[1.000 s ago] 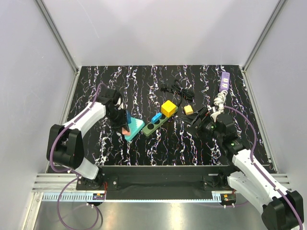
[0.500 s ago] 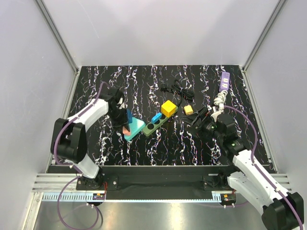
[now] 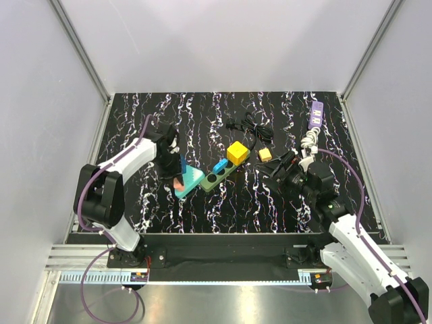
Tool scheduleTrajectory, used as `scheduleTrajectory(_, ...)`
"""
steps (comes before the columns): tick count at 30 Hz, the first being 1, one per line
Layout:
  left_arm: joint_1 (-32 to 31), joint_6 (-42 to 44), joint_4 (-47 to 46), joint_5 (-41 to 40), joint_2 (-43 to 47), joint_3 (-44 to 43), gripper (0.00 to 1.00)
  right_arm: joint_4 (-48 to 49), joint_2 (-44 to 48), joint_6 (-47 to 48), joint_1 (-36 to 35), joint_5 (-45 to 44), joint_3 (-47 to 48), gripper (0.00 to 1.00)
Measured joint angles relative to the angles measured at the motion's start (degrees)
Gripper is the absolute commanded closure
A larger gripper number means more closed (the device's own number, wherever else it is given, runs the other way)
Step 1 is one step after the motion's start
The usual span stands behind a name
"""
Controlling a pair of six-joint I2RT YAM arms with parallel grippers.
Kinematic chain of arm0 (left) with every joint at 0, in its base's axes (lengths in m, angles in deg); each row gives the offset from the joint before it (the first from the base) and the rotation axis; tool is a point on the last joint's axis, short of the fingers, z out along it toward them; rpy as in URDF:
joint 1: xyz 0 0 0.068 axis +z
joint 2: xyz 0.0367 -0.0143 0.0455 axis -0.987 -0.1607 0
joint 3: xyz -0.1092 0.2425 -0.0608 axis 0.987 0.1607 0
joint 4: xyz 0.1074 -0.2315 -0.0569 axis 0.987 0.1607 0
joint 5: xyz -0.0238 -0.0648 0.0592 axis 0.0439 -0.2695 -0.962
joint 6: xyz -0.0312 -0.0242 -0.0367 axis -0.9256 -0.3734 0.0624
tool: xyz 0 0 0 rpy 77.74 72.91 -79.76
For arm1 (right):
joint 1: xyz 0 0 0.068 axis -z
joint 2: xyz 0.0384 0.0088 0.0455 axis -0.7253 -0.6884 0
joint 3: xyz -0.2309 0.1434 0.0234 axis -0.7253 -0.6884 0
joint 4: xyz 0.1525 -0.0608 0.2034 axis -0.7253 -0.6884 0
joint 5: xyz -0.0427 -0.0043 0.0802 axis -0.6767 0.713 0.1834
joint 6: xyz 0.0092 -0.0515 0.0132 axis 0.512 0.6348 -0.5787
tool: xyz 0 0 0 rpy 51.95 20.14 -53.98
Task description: Insert the plug
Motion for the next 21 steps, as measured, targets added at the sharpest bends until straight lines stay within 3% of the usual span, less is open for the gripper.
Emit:
scheduleTrajectory(9, -2.3, -2.6, -0.7, -3.7, -0.1, 0.1, 0.99, -0.3, 1.4, 0.0, 0.0, 0.0, 0.0, 0.00)
scheduleTrajectory(10, -2.3, -2.6, -0.7, -3.8, -0.1, 0.1, 0.88, -0.3, 1.7, 0.0, 0.0, 0.0, 0.0, 0.00)
scheduleTrajectory(11, -2.3, -2.8, -0.7, -3.8, -0.1, 0.1, 0.70, -0.6, 2.0, 0.0, 0.0, 0.0, 0.0, 0.00)
scheduleTrajectory(21, -2.1, -3.4, -1.4, -8.7, -0.6, 2.8, 0.36, -3.4, 4.4, 0.0, 0.0, -1.1, -0.1, 0.00)
